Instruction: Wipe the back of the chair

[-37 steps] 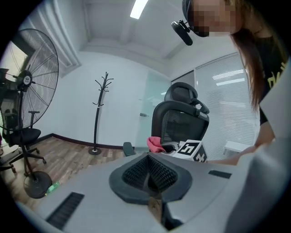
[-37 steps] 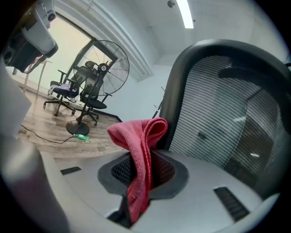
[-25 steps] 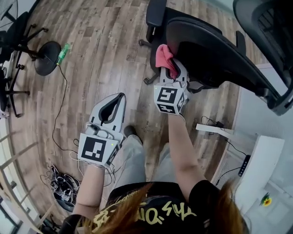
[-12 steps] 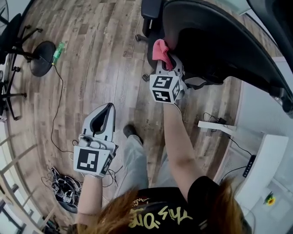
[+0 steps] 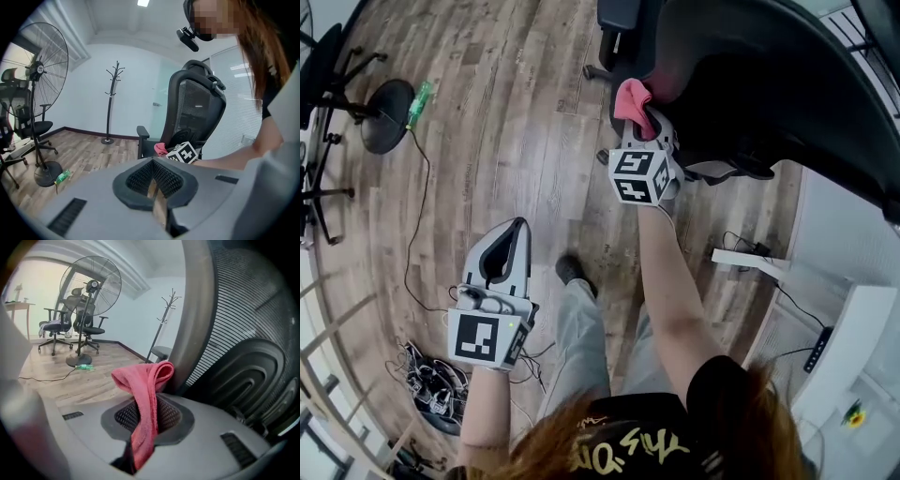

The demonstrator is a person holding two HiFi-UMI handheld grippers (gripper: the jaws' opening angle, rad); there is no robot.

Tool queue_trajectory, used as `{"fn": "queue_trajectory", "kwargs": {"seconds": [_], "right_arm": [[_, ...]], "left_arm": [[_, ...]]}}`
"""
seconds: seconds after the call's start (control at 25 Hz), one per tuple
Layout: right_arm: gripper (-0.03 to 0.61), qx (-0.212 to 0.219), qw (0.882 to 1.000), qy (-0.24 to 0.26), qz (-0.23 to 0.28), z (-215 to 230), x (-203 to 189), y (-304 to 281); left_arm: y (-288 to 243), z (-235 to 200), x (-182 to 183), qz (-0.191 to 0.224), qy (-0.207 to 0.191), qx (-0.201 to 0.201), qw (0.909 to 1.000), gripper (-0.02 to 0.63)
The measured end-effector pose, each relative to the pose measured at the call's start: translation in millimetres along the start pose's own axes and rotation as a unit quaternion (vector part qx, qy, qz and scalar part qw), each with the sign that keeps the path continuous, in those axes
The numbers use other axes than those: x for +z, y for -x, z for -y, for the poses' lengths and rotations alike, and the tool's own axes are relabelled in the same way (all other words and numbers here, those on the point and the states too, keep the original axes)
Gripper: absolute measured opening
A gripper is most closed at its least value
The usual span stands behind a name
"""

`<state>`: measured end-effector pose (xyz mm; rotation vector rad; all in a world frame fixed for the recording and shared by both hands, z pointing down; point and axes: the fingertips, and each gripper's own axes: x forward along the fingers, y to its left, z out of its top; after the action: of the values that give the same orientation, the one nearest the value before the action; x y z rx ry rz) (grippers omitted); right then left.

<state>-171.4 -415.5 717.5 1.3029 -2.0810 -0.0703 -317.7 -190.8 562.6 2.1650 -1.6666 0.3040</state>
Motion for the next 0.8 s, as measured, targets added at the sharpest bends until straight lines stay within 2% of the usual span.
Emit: {"fn": "queue_trajectory", "kwargs": {"seconds": [0.2,0.36,0.8], "right_arm": [[0.061,-0.004,0.999,0.033,-0.008,-14.0,-6.7,-4.8],[0.061,0.017,0.999,-0.003,-0.049,-27.4,-37.0,-6.2],[0.061,0.047,0.993,-0.013,-0.108,-54.9,-87.3,-7.2]], "left_arm": [[-1.1,-1.5,-14.6,-0.008,0.007,0.004,0.9999,-0.006],[-0.7,-0.7,-20.1,-0.014,0.010,0.002,0.9999,-0.006],[-0.4,0.5,-21.0,-0.005,0.011,0.005,0.9999,-0.006]]}}
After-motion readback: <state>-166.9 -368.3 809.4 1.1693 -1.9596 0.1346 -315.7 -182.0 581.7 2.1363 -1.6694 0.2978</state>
